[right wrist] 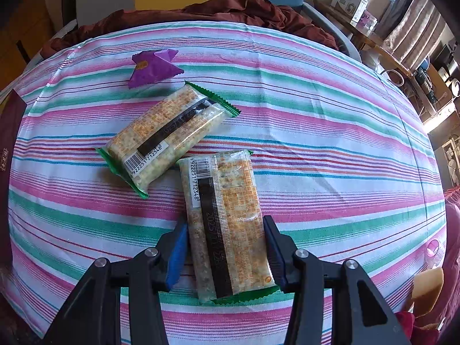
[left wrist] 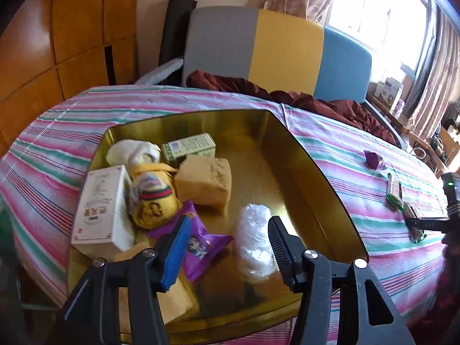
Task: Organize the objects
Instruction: 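Carry the cracker pack into the gold tray and open the right gripper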
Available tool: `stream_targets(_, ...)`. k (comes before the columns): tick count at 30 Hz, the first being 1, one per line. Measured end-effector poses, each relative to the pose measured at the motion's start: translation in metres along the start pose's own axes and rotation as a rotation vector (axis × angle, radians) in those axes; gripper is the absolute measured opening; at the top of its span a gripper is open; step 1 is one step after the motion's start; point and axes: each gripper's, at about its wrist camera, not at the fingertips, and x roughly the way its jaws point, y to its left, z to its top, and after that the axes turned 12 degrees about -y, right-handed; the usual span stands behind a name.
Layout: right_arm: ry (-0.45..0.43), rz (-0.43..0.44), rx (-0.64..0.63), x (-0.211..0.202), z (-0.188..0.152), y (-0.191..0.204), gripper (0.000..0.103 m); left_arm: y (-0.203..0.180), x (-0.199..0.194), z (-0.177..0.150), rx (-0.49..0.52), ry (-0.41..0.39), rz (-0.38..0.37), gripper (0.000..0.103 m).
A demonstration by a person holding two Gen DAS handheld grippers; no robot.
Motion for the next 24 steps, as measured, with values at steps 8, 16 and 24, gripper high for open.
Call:
stream_targets(8, 0.025, 0.064, 0.0, -0.004, -0.004, 0.02, 0.049, 0.013, -0.014, 0.001, -0.003, -0.029, 0.019, 0.058)
stream_targets(16, 0.017, 0.175, -0.062, -0.019, -0.016, 0.075, 0.049, 0.026, -0.024, 0.0, -0.015, -0.053, 0.039, 0.058)
stream_targets(24, 0.019, 0.298, -0.067, -0.026, -0.007, 0.115, 0.049, 0.044, -0.034, -0.001, -0.036, -0.066, 0.062, 0.06)
